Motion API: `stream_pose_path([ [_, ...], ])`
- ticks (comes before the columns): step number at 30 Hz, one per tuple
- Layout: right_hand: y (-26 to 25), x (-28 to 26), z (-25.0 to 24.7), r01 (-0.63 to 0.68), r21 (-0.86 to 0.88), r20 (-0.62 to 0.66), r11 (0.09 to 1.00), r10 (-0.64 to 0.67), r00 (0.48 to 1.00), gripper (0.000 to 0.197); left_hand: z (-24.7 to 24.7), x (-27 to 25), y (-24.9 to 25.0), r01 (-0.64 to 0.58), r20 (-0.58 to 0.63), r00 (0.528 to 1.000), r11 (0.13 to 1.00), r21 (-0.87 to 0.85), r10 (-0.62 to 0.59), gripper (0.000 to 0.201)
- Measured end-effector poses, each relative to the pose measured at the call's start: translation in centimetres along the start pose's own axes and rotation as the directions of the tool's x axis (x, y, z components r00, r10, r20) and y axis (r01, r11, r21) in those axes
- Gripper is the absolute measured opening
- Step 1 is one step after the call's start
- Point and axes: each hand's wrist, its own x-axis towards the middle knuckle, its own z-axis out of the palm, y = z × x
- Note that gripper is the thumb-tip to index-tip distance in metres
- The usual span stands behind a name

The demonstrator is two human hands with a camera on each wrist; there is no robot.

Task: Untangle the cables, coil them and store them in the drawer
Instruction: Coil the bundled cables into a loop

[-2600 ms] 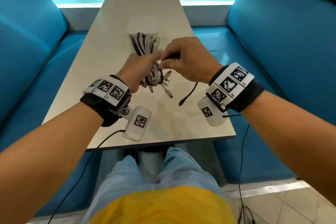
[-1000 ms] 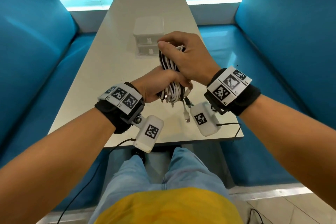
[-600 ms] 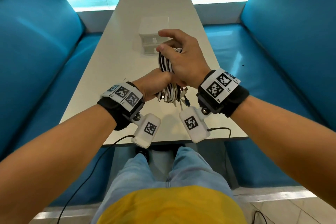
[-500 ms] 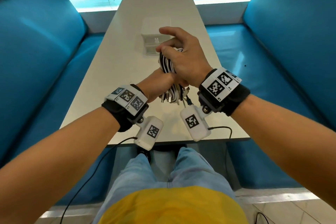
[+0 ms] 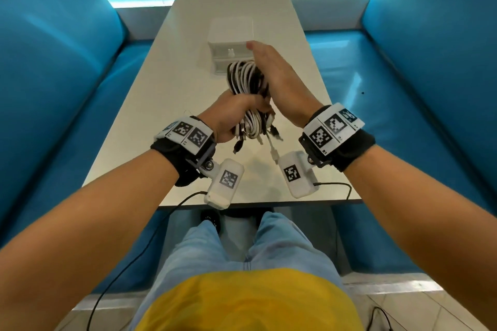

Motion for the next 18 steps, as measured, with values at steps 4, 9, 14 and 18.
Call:
stream_pose_path([
  [4, 2.8, -2.0, 0.5, -0.31, 0.148, 0.145, 0.939, 0.289, 0.946, 0.046, -1.3, 0.6, 0.5, 0.011, -0.036, 0.999, 0.933, -0.359, -0.026, 0.012],
  [9, 4.3, -2.7, 0.8, -0.418, 0.278, 0.169, 0.865, 0.384, 0.908, 0.036, -2.5, 0.8, 0.7, -0.079, -0.099, 0.995, 0.84, -0.536, 0.03, 0.039],
  [14, 4.5, -2.7, 0.7, -0.367, 0.224, 0.137, 0.903, 0.344, 0.929, 0.013, -3.7, 1.2, 0.0, -0.128, -0.193, 0.981, 0.757, -0.641, 0.002, 0.02],
  [18, 4.1, -2.2, 1.4, -0.299, 0.121, -0.016, 0.946, 0.303, 0.953, 0.015, -4.1, 1.1, 0.0, -0.139, -0.223, 0.975, 0.803, -0.58, 0.008, 0.023],
])
